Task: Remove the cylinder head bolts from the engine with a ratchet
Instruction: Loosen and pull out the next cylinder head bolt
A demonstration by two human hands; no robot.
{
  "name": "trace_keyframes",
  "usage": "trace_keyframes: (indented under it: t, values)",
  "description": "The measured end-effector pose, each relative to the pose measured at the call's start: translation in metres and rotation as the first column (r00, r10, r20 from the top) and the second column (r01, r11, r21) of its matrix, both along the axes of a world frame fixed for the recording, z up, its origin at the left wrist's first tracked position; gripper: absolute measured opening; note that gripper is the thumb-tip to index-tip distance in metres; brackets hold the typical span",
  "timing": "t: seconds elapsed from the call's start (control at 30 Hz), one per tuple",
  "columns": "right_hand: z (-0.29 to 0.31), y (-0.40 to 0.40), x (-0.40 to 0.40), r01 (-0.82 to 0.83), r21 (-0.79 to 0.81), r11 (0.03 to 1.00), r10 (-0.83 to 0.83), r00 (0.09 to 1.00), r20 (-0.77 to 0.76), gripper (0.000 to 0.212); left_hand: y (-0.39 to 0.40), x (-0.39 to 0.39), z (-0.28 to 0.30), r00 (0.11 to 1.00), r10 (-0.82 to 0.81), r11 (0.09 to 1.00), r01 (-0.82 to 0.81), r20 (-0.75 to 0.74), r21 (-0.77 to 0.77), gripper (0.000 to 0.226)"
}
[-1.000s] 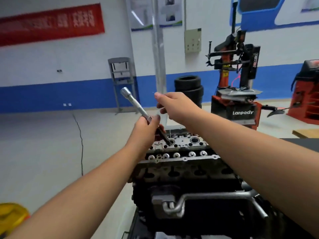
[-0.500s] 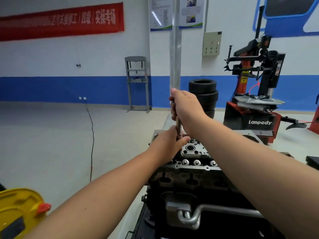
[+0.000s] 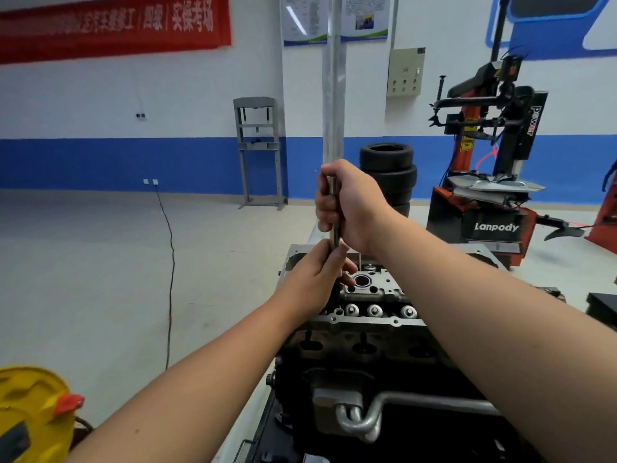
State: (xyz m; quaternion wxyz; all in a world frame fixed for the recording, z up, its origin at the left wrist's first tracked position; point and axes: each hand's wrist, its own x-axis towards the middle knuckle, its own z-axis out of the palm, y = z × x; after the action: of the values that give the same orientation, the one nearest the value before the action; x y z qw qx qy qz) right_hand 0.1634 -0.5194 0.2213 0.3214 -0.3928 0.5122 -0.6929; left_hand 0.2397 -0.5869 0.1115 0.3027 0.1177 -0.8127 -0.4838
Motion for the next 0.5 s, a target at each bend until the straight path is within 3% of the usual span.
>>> trace_keyframes:
  t: [0.13,0.23,0.33,0.43,0.5]
  values:
    - [0.005,0.000,-0.004,-0.128,0.052,0.990,0.126,0.991,0.033,0.036,0.000,0.001,-0.006,0.996,-0.048,0.991,0.056,-0.069,0.121,0.044]
    - [0.006,0.000,-0.009,-0.186,0.062,0.981,0.182,0.981,0.066,0.036,-0.003,0.002,-0.009,0.988,-0.075,0.968,0.105,-0.133,0.229,0.035]
    - [0.006,0.000,-0.013,-0.199,0.059,0.978,0.193,0.977,0.092,0.035,-0.002,0.002,-0.008,0.991,-0.047,0.982,0.069,-0.129,0.174,0.021]
    - [0.007,0.000,-0.010,-0.137,0.115,0.984,0.131,0.990,0.056,0.034,-0.002,0.004,-0.007,0.989,-0.027,0.985,0.051,-0.143,0.164,0.018]
    - [0.008,-0.001,0.000,0.030,0.183,0.983,-0.009,0.994,-0.113,0.031,-0.004,0.004,-0.008,0.988,0.012,0.986,0.014,-0.154,0.164,0.013]
